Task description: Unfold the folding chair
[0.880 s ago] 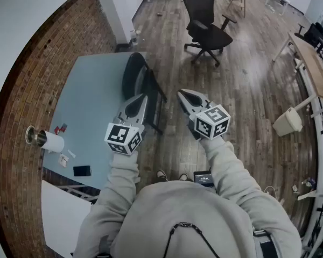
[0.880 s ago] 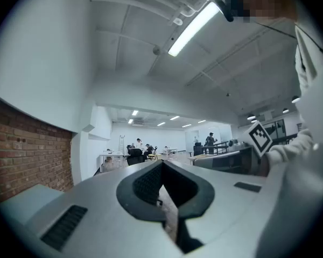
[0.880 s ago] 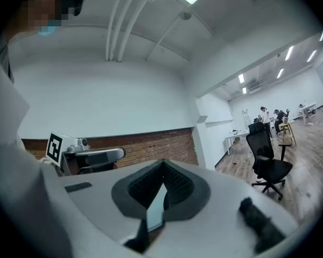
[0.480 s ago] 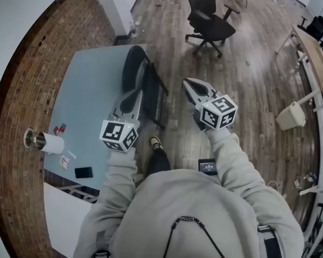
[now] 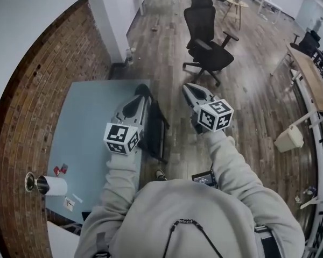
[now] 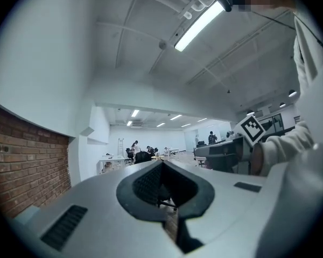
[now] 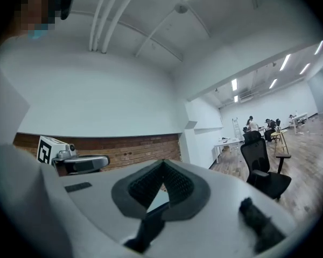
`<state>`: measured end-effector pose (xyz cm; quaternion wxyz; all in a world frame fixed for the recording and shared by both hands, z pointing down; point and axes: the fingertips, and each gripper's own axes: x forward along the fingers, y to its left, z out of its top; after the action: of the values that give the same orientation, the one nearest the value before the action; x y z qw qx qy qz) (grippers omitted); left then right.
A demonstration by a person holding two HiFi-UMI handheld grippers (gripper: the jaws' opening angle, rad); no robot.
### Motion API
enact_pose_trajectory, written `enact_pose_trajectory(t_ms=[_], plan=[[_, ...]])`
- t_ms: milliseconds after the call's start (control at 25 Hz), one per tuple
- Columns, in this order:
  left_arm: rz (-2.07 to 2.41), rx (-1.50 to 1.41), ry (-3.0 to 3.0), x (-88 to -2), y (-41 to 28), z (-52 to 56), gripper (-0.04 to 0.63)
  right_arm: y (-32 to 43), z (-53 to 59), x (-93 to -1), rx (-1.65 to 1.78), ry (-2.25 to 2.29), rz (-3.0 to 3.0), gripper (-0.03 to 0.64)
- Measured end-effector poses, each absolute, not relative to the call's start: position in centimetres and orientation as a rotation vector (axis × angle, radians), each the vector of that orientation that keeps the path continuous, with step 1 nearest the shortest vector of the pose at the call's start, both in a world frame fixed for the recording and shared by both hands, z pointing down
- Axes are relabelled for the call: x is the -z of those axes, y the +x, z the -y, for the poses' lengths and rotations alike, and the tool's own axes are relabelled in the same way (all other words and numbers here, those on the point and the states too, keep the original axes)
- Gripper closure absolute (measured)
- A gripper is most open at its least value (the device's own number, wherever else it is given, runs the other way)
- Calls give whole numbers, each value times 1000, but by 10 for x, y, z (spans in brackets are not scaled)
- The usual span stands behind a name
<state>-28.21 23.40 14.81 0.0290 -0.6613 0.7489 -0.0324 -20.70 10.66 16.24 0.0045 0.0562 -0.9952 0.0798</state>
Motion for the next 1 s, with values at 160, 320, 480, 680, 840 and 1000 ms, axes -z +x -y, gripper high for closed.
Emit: enact_pose_trajectory(t_ms=[160, 320, 480, 680, 840, 1000], plan=[[-2306, 124, -2088, -158, -345, -196, 591, -266, -71, -149, -200, 218, 3121, 611], [-2339, 103, -2101, -158, -375, -166, 591, -285, -36, -133, -186, 309, 3136, 611], [-2320, 148, -2093, -148, -389, -146, 591, -299, -23, -133, -228, 316, 3142, 611], [-2356, 178, -2140, -165, -402, -137, 589, -319, -14, -150, -254, 303, 3105, 611], [-2414, 157, -2158, -182, -409, -137, 589, -330, -9, -174, -286, 289, 3041, 611], [-2520, 158, -2164, -223, -435, -141, 589, -352, -9, -212, -311, 267, 2964, 611]])
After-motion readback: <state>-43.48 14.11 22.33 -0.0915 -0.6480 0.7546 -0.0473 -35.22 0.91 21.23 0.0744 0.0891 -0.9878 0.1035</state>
